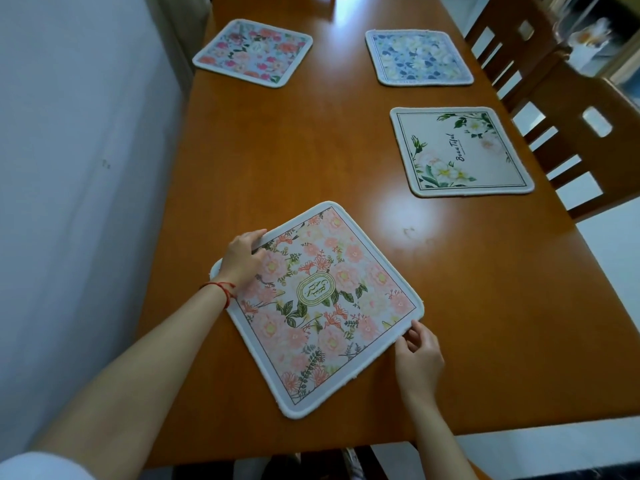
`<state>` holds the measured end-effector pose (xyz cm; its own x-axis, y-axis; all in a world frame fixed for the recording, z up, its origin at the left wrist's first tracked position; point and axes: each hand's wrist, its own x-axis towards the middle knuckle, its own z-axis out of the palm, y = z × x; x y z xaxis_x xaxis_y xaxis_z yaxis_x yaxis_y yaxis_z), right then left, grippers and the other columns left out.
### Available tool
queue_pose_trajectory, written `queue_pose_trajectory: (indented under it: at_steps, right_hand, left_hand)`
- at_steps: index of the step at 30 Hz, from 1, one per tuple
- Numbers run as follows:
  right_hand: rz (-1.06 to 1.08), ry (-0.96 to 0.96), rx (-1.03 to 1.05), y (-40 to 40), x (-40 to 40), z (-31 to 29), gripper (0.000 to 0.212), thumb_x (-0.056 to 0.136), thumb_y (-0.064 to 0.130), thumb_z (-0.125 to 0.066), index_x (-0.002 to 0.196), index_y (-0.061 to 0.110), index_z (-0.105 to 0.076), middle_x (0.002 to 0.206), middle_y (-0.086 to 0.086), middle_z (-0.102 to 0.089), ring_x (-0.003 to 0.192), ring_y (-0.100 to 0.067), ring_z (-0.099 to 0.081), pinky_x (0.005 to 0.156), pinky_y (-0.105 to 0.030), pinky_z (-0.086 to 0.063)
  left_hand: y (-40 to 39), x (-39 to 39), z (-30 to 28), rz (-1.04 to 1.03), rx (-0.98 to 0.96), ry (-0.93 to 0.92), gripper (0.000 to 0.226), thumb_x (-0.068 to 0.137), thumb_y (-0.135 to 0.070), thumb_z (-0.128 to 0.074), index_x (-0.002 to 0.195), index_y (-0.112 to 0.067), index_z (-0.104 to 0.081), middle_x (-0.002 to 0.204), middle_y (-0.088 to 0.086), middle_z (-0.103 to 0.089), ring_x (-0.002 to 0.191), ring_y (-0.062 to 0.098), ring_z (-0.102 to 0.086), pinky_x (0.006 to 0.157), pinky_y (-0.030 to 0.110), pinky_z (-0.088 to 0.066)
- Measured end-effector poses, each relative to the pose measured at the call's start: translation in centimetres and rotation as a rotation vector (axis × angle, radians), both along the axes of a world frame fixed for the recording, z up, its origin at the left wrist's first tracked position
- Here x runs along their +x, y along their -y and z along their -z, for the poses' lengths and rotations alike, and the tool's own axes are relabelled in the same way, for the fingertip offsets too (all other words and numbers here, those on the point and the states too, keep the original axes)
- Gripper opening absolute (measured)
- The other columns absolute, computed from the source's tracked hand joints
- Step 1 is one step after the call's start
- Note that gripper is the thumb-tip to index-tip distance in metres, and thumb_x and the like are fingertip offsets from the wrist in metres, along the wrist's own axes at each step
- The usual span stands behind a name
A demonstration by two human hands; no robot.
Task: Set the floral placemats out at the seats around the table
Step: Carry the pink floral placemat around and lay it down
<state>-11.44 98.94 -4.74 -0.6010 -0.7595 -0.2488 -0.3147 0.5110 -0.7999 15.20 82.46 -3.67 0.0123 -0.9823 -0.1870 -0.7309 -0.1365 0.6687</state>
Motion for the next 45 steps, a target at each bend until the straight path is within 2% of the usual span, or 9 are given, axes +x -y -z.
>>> queue_pose_trajectory:
  at_steps: [5, 9, 15, 19, 22, 26, 31, 36, 45]
  right_hand:
    - [-0.055, -0.011, 0.001, 2.4, -0.6, -0.2, 0.044, 0.086, 0.003, -0.058, 0.129, 0.004, -0.049, 0.126, -0.012, -0.055, 0.1, -0.016, -0.056, 0.085, -0.034, -0.053]
    - [-0.131, -0.007, 0.006, 4.9, -1.4, -0.3, 0.046, 0.086, 0.003, -0.057, 0.131, 0.005, -0.048, 0.126, -0.011, -0.056, 0.095, -0.013, -0.054, 0.081, -0.029, -0.051]
    - [-0.218, -0.01, -0.005, 8.3, -2.2, -0.7, 0.047, 0.085, 0.004, -0.059, 0.131, 0.005, -0.048, 0.127, -0.011, -0.056, 0.099, -0.016, -0.057, 0.087, -0.036, -0.053]
    - [-0.283, 0.019, -0.019, 10.0, -2.7, -1.1, 0.048, 0.085, 0.003, -0.06, 0.131, 0.004, -0.048, 0.129, -0.012, -0.056, 0.111, -0.023, -0.057, 0.091, -0.038, -0.051]
    - [-0.306, 0.038, -0.026, 10.9, -3.1, -1.5, 0.046, 0.085, 0.002, -0.06, 0.129, 0.002, -0.049, 0.128, -0.012, -0.057, 0.11, -0.021, -0.056, 0.093, -0.034, -0.048]
    - [-0.275, 0.074, -0.041, 10.4, -3.5, -1.5, 0.044, 0.085, -0.001, -0.058, 0.128, 0.0, -0.05, 0.125, -0.016, -0.058, 0.106, -0.022, -0.056, 0.092, -0.034, -0.049]
    - [-0.236, 0.056, -0.028, 7.9, -3.7, -1.2, 0.04, 0.088, 0.002, -0.055, 0.127, 0.0, -0.05, 0.124, -0.015, -0.058, 0.106, -0.022, -0.057, 0.084, -0.026, -0.048]
    - [-0.243, 0.008, 0.0, 5.5, -3.9, -0.7, 0.037, 0.09, 0.006, -0.053, 0.127, 0.002, -0.051, 0.124, -0.012, -0.059, 0.096, -0.014, -0.054, 0.062, -0.008, -0.042]
    - [-0.292, -0.024, 0.009, 5.2, -3.1, -0.8, 0.038, 0.09, 0.008, -0.053, 0.128, 0.002, -0.051, 0.123, -0.011, -0.06, 0.096, -0.015, -0.058, 0.066, -0.015, -0.049]
  left_hand:
    - [-2.0, 1.4, -0.1, -0.096, 0.025, -0.028, 0.044, 0.09, -0.008, -0.053, 0.134, -0.006, -0.046, 0.135, 0.013, -0.05, 0.123, 0.026, -0.047, 0.104, 0.04, -0.04]
    - [-4.8, 1.9, 0.1, -0.207, 0.062, -0.093, 0.045, 0.091, -0.011, -0.053, 0.135, -0.007, -0.043, 0.135, 0.012, -0.049, 0.119, 0.025, -0.051, 0.091, 0.037, -0.051]
    - [-8.6, 1.5, 0.8, -0.345, 0.097, -0.17, 0.047, 0.089, -0.012, -0.056, 0.135, -0.01, -0.044, 0.14, 0.01, -0.045, 0.129, 0.026, -0.041, 0.102, 0.047, -0.043]
    - [-10.9, 0.7, 1.1, -0.448, 0.11, -0.232, 0.047, 0.089, -0.015, -0.056, 0.135, -0.014, -0.045, 0.14, 0.006, -0.045, 0.125, 0.025, -0.047, 0.097, 0.049, -0.046]
    - [-12.5, 0.0, 1.4, -0.493, 0.119, -0.29, 0.048, 0.088, -0.017, -0.057, 0.135, -0.016, -0.045, 0.139, 0.004, -0.047, 0.122, 0.025, -0.05, 0.095, 0.049, -0.048]
    - [-14.1, -0.8, 1.5, -0.535, 0.124, -0.369, 0.046, 0.088, -0.011, -0.057, 0.133, -0.013, -0.047, 0.13, 0.007, -0.055, 0.114, 0.021, -0.055, 0.091, 0.046, -0.052]
    - [-15.0, -1.6, 0.8, -0.556, 0.111, -0.412, 0.044, 0.089, -0.006, -0.055, 0.132, -0.01, -0.048, 0.126, 0.008, -0.058, 0.105, 0.017, -0.057, 0.09, 0.039, -0.052]
    - [-15.7, -2.1, 0.1, -0.576, 0.118, -0.426, 0.045, 0.089, -0.004, -0.054, 0.134, -0.007, -0.046, 0.127, 0.009, -0.057, 0.106, 0.019, -0.057, 0.09, 0.036, -0.051]
    - [-16.6, -1.4, -0.2, -0.604, 0.118, -0.454, 0.046, 0.089, -0.003, -0.054, 0.134, -0.009, -0.045, 0.13, 0.009, -0.054, 0.105, 0.011, -0.051, 0.065, 0.011, -0.045]
